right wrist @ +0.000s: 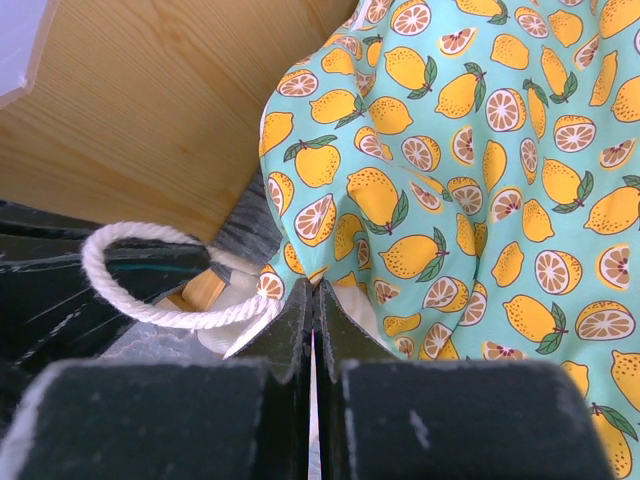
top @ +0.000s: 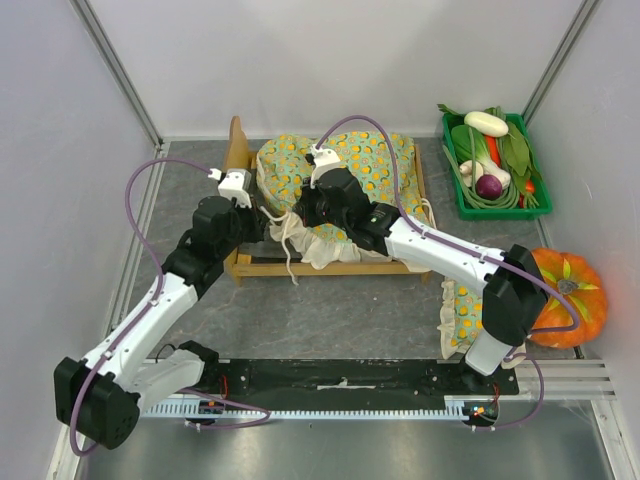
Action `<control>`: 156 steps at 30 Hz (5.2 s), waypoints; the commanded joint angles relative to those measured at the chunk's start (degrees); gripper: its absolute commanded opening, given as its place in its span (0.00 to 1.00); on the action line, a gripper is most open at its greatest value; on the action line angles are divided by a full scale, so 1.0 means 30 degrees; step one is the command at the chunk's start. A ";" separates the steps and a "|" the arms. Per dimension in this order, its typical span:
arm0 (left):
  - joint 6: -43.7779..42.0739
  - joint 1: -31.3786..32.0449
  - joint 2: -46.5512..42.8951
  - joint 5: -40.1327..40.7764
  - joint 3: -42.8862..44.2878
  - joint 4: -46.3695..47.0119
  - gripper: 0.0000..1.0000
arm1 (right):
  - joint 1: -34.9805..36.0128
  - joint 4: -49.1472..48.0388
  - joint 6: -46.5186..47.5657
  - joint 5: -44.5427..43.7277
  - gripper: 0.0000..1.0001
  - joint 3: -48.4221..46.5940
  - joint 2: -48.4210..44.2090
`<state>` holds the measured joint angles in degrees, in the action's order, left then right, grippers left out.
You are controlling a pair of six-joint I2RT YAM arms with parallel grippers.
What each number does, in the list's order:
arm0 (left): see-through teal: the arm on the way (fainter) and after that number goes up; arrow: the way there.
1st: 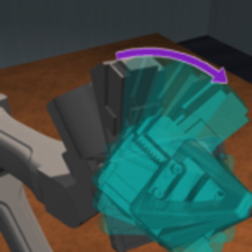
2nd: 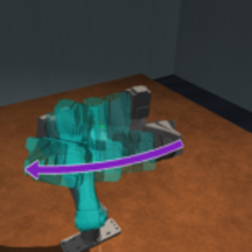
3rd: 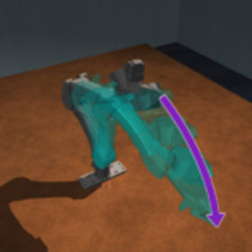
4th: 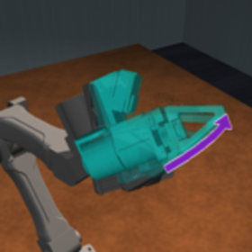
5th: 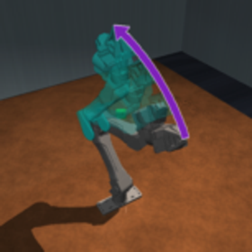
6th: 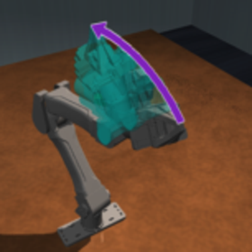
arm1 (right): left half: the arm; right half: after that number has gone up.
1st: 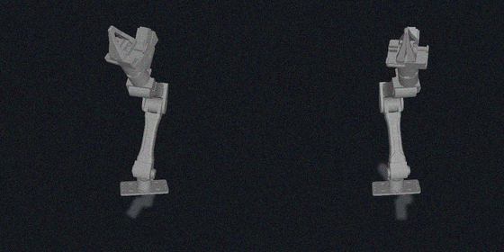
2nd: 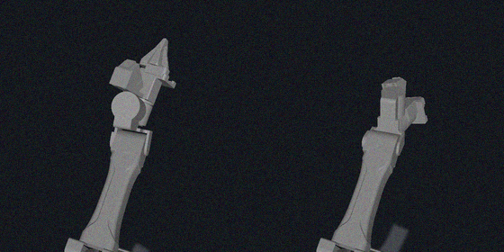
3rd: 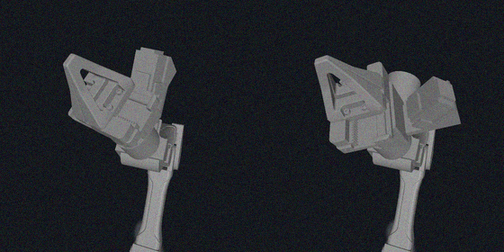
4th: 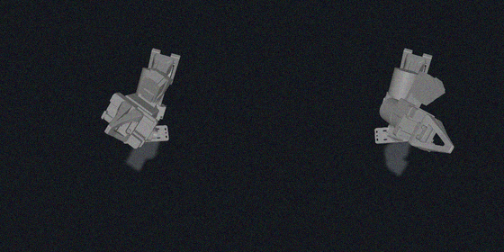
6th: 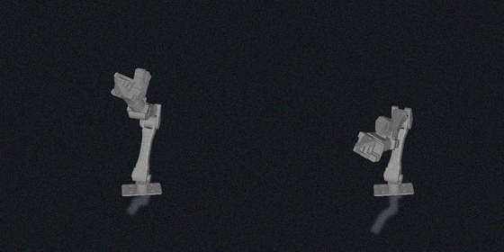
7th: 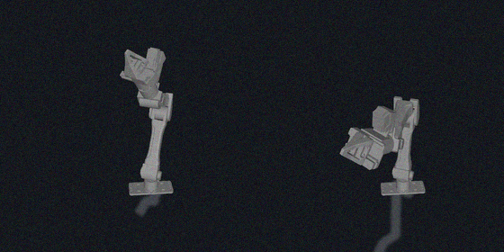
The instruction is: Set up the pet bed
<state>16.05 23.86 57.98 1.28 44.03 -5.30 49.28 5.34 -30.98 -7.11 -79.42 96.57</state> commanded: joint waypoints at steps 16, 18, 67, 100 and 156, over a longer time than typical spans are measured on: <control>-0.0838 0.0046 -0.0106 -0.0812 0.4805 -1.2236 0.02 | 0.0010 -0.0140 -0.0629 0.1580 0.00 0.0017 -0.1313; -0.0927 0.0046 0.0300 -0.0487 0.4951 -1.2528 0.02 | 0.0098 -0.0140 -0.0688 0.1639 0.00 0.0076 -0.1342; 0.2060 0.0134 -0.5145 0.4991 0.5071 -1.3557 0.94 | 0.4199 -0.0345 -0.1538 -0.1145 0.00 -0.3117 0.3548; 0.1944 -0.0716 -0.2216 0.4381 0.1906 -0.9864 0.58 | 0.4727 -0.1342 -0.2183 -0.0145 0.22 1.1298 -0.5245; 0.5870 -0.0745 -0.2390 0.4173 0.0470 -0.9542 0.02 | 0.5342 -0.1841 -0.3973 -0.6447 0.00 0.3268 0.7858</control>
<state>26.00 21.41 50.54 21.32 48.16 -36.42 65.10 -7.53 -44.64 -23.68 -69.95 117.84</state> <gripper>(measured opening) 0.149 0.158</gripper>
